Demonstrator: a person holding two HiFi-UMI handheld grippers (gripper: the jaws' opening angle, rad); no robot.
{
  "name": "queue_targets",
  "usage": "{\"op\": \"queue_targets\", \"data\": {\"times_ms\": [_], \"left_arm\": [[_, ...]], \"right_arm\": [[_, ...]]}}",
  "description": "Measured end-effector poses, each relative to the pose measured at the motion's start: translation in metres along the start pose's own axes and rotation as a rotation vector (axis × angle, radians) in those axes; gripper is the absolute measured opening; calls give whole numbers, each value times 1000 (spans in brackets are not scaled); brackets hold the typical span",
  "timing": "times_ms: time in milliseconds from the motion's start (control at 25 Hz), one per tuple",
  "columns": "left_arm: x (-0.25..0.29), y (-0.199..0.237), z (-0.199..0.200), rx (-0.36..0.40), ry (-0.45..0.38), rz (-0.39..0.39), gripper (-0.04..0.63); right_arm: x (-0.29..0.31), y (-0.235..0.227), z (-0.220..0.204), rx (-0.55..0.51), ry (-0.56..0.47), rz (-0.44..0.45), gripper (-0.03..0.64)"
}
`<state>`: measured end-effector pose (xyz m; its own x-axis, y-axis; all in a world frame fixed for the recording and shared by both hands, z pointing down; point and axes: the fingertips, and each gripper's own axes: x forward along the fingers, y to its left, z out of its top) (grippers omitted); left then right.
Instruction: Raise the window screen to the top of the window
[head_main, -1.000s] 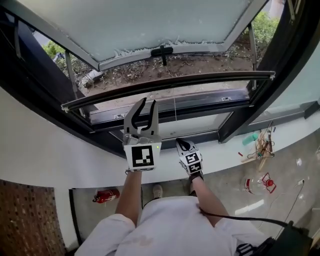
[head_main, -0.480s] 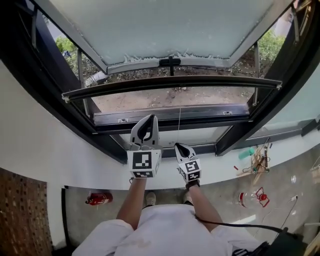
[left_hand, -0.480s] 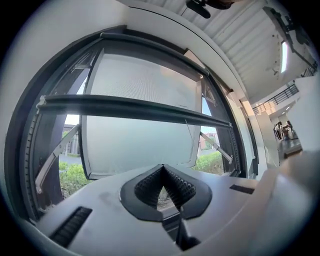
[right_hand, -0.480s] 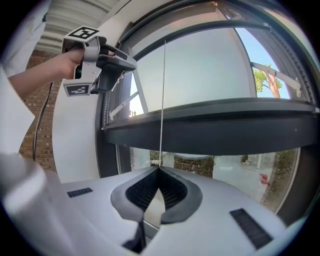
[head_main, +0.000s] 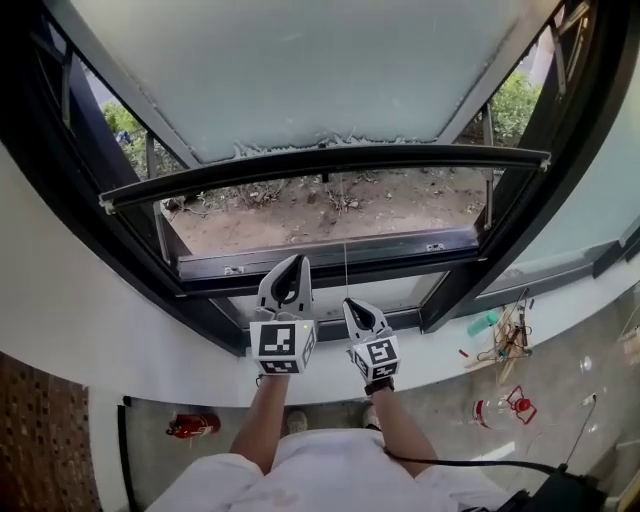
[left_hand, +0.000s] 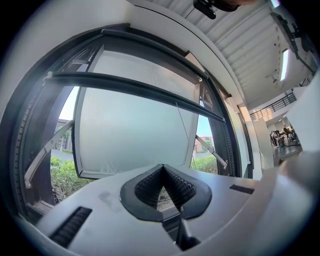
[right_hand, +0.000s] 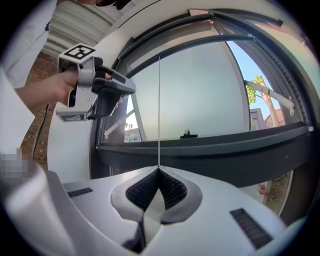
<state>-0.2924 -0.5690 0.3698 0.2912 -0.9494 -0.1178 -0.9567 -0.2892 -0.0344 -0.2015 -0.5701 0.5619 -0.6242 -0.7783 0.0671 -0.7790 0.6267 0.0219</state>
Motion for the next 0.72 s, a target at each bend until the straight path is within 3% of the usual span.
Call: {"op": "queue_targets", "data": {"times_ms": [240,720], "left_arm": [[8,-10,4,-3,2,-24,2],[4,-13,2,-11,1,-27,2]], "right_arm": [[-5,-12,63,-32,-117,-12,0],[-22,-2,136,-21,-282,31,0]]}}
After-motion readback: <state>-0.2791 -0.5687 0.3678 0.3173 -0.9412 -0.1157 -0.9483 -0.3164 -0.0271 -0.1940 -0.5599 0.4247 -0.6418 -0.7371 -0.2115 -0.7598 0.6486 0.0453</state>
